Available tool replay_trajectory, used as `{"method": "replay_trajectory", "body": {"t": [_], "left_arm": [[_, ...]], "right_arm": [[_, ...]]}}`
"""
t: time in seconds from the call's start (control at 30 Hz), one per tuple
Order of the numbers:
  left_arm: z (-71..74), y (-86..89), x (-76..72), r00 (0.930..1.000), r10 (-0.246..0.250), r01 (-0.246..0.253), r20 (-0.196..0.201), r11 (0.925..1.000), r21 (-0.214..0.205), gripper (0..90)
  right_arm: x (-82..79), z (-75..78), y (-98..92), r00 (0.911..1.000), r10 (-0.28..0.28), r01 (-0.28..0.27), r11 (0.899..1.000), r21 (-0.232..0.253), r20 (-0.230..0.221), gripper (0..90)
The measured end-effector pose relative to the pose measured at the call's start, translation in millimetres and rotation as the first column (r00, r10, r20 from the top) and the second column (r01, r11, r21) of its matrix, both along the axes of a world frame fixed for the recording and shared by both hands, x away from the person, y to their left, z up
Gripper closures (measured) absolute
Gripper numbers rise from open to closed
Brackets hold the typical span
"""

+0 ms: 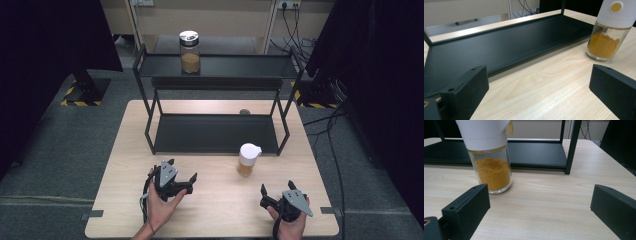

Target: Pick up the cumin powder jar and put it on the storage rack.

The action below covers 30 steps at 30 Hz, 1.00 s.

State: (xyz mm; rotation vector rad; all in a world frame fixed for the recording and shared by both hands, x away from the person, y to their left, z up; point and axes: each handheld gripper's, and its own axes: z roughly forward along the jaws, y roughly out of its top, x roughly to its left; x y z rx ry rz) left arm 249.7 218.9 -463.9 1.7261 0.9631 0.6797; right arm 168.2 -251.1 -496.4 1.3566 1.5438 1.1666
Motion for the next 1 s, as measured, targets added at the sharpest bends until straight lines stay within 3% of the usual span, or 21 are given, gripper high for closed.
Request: {"method": "replay_trajectory", "body": {"t": [0.77, 1.0], "left_arm": [[-20.1, 3.9, 0.0, 0.9958, 0.001, -0.003, -0.092, 0.9998, -0.017, 3.8], [-21.5, 5.7, -1.7, 0.9962, 0.005, -0.008, -0.087, 0.9995, -0.029, 3.7]], "right_arm": [[0.1, 0.1, 1.0, 1.0, 0.002, -0.002, 1.0, -0.01, 0.001, 2.5], [0.3, 0.3, 1.2, 1.0, 0.002, -0.002, 1.0, -0.012, -0.001, 2.5]]}}
